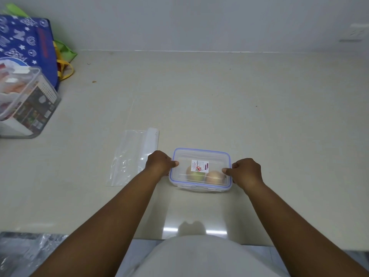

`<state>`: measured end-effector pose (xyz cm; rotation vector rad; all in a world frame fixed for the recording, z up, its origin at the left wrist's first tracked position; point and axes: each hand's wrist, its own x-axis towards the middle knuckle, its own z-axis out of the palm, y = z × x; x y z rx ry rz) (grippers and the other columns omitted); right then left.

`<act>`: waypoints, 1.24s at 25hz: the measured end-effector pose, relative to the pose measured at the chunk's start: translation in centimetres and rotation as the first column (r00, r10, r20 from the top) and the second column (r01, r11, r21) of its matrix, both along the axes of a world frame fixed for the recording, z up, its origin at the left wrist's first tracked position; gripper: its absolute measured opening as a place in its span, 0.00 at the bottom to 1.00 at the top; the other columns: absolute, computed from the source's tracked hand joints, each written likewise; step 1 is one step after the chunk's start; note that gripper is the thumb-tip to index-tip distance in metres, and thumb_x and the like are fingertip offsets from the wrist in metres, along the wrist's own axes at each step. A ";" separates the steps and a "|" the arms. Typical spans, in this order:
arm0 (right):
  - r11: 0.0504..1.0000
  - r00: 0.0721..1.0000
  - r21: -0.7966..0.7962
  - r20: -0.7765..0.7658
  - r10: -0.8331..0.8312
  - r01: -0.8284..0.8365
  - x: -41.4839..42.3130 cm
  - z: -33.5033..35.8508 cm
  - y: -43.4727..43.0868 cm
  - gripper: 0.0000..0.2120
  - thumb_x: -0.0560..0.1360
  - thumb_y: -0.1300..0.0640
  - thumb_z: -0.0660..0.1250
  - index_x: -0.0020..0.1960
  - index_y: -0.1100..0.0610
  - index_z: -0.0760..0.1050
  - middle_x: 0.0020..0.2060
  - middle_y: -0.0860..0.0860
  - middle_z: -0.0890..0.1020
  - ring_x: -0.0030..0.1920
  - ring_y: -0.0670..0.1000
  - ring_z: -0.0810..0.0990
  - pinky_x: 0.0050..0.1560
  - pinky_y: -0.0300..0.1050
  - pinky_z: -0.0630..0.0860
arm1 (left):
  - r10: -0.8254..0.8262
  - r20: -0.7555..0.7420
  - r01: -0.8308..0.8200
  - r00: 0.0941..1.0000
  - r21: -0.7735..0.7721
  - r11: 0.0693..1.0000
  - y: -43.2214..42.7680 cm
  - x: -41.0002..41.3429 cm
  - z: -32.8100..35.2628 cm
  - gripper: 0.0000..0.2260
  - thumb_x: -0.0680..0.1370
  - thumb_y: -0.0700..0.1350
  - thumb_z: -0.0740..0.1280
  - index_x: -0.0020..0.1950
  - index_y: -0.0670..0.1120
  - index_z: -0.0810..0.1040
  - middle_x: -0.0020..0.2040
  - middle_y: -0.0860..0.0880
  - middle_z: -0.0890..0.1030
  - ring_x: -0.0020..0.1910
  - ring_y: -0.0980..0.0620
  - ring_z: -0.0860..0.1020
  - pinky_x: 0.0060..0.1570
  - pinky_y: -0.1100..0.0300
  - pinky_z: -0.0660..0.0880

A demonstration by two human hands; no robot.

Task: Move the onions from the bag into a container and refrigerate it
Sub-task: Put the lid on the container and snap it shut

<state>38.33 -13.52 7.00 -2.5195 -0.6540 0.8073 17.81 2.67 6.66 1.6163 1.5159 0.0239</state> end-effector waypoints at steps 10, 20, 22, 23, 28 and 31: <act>0.982 0.972 0.130 -0.209 -0.106 0.135 0.7 -0.7 -0.4 0.13 0.64 0.56 0.79 0.34 0.62 0.77 0.36 0.61 0.84 0.38 0.60 0.85 0.48 0.56 0.83 | 0.103 0.116 -0.086 0.988 -0.145 0.986 0.5 -0.2 -0.3 0.14 0.70 0.44 0.76 0.48 0.35 0.80 0.44 0.40 0.84 0.39 0.45 0.84 0.45 0.54 0.82; 0.957 0.981 0.222 -0.088 -0.172 0.188 -1.7 -1.9 -0.9 0.10 0.73 0.51 0.71 0.46 0.58 0.83 0.42 0.53 0.85 0.47 0.55 0.81 0.48 0.44 0.73 | 0.060 0.170 -0.048 0.984 -0.070 0.996 -0.1 -1.2 -1.2 0.13 0.69 0.47 0.76 0.40 0.38 0.80 0.41 0.41 0.84 0.41 0.42 0.85 0.50 0.46 0.82; 0.948 0.976 0.232 -0.086 -0.201 0.216 -2.1 -1.9 -1.1 0.10 0.73 0.50 0.71 0.47 0.57 0.83 0.41 0.52 0.84 0.49 0.55 0.82 0.48 0.42 0.71 | 0.059 0.206 -0.046 0.977 -0.068 0.997 -0.2 -1.4 -1.4 0.13 0.69 0.47 0.76 0.39 0.38 0.80 0.39 0.40 0.83 0.39 0.41 0.84 0.48 0.45 0.82; 0.944 0.973 0.236 -0.090 -0.215 0.230 -2.3 -1.9 -1.2 0.12 0.74 0.50 0.71 0.49 0.58 0.83 0.43 0.52 0.84 0.51 0.55 0.81 0.48 0.41 0.71 | 0.060 0.219 -0.049 0.974 -0.056 0.997 -0.4 -1.5 -1.5 0.13 0.69 0.47 0.76 0.38 0.39 0.79 0.38 0.40 0.82 0.38 0.41 0.83 0.47 0.45 0.82; 0.890 0.942 0.314 -0.045 -0.334 0.330 -5.1 -1.8 -3.6 0.21 0.76 0.47 0.67 0.57 0.63 0.79 0.55 0.56 0.84 0.57 0.57 0.80 0.58 0.47 0.73 | -0.013 0.240 0.003 0.971 0.041 0.999 -2.4 -2.9 -2.1 0.16 0.72 0.58 0.69 0.37 0.45 0.79 0.34 0.49 0.78 0.36 0.48 0.75 0.43 0.55 0.74; 0.835 0.910 0.382 -0.043 -0.412 0.396 -9.0 -2.3 -8.0 0.20 0.76 0.49 0.69 0.63 0.58 0.78 0.55 0.52 0.83 0.52 0.48 0.80 0.56 0.38 0.69 | 0.056 0.296 -0.029 0.954 -0.096 0.995 -6.0 -5.5 -2.3 0.20 0.69 0.64 0.69 0.36 0.47 0.79 0.32 0.49 0.81 0.31 0.49 0.79 0.39 0.56 0.77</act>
